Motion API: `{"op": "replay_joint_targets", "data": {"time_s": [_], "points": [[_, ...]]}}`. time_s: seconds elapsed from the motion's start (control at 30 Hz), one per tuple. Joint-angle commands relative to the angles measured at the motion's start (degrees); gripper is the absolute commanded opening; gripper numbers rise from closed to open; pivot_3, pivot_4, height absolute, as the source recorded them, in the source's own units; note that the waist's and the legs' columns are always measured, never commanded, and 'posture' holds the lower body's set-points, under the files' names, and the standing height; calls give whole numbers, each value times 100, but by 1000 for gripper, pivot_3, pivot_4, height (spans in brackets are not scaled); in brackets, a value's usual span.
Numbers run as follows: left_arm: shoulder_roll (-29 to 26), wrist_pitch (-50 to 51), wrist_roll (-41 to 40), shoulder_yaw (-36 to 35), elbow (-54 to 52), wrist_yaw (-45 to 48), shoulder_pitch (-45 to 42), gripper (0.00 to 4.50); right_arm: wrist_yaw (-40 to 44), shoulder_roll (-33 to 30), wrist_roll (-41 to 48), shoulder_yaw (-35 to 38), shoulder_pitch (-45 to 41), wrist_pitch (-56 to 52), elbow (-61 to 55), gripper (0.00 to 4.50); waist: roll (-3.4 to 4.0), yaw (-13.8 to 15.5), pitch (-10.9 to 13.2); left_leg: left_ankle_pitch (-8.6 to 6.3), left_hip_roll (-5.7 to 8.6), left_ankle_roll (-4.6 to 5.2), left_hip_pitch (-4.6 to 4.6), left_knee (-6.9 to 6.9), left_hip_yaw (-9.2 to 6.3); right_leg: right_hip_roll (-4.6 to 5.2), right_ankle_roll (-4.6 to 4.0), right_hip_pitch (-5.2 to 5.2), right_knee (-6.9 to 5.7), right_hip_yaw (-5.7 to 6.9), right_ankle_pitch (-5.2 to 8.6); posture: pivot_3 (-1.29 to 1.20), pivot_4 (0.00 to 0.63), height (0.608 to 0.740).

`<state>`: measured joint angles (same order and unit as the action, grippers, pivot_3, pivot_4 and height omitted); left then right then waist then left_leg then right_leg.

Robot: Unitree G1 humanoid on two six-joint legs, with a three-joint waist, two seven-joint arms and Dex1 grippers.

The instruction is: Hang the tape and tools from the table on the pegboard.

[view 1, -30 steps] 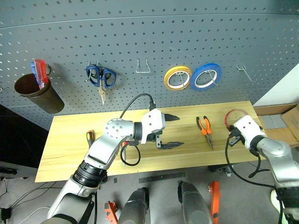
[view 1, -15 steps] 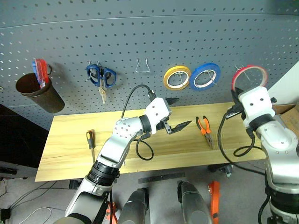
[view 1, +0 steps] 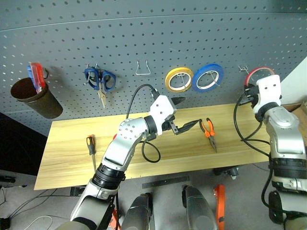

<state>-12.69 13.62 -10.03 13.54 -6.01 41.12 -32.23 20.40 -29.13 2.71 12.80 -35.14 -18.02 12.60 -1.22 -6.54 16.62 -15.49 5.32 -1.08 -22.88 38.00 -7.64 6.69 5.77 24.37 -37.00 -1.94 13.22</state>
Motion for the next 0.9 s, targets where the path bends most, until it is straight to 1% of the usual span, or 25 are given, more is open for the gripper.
{"op": "replay_joint_targets", "data": {"time_s": [0.03,0.13,0.3,0.37,0.4,0.43,0.5,0.57,0.63,0.77,0.9], "points": [[29,120,-185,-156,-283,-68,-77,4500,7,28,259,158,-141,165,186,37,0,3,0,0,0,1,0,0,0,0,1,1,1,-4,0,-197,293,740],[-49,169,-197,-177,-248,-60,-58,4500,-13,152,368,95,45,11,26,553,0,6,0,-1,1,2,0,0,2,-1,2,3,1,-8,-1,-194,297,740],[-366,182,-192,-209,-165,114,59,4500,-235,429,385,-127,836,-697,-1030,2170,1,10,0,-1,-3,2,-1,0,0,-6,2,9,-1,-17,-1,-196,305,740],[-644,119,-153,-266,-34,264,115,4500,-460,649,319,-281,1280,-1223,-1663,2832,1,0,0,-1,-3,2,-2,-1,2,-7,2,18,-7,-25,-1,-200,306,740],[-788,81,-132,-284,33,349,143,4500,-549,744,282,-377,1463,-1456,-1939,3092,1,-7,0,-2,-5,2,-2,-1,6,-9,2,24,-9,-31,-1,-201,306,740],[-1020,-12,-59,-281,151,508,182,4500,-712,908,263,-468,1651,-1757,-2254,3519,2,-11,0,-2,-4,3,-3,-2,10,-9,2,30,-16,-37,-2,-201,306,740],[-1517,-245,77,-226,407,925,278,4500,-1093,1261,208,-625,1864,-2482,-2723,4156,4,-25,0,-2,-9,4,-1,-2,10,-15,0,36,-21,-42,-3,-204,304,740],[-1865,-402,114,-192,640,1256,326,4500,-1517,1473,-63,-818,1842,-3208,-2910,4156,6,-48,2,-1,-18,2,-2,-3,12,-27,-11,51,-29,-49,-11,-204,304,740],[-2042,-489,104,-217,865,1454,303,4500,-1612,1632,-52,-894,1710,-3579,-2833,4156,8,-34,3,0,-15,0,-9,-3,13,-28,-16,65,-31,-54,-23,-211,302,740],[-2154,-624,157,-213,1138,1674,213,4500,-1651,1822,50,-878,1364,-3807,-2375,4156,8,-10,3,2,-15,0,-9,2,13,-28,-12,61,-20,-53,-35,-211,301,740],[-2128,-648,192,-179,1209,1785,157,4500,-1650,1882,58,-877,948,-3649,-1536,4156,8,-12,3,2,-18,0,-11,-2,12,-29,-12,64,-16,-49,-35,-205,297,740]]}}
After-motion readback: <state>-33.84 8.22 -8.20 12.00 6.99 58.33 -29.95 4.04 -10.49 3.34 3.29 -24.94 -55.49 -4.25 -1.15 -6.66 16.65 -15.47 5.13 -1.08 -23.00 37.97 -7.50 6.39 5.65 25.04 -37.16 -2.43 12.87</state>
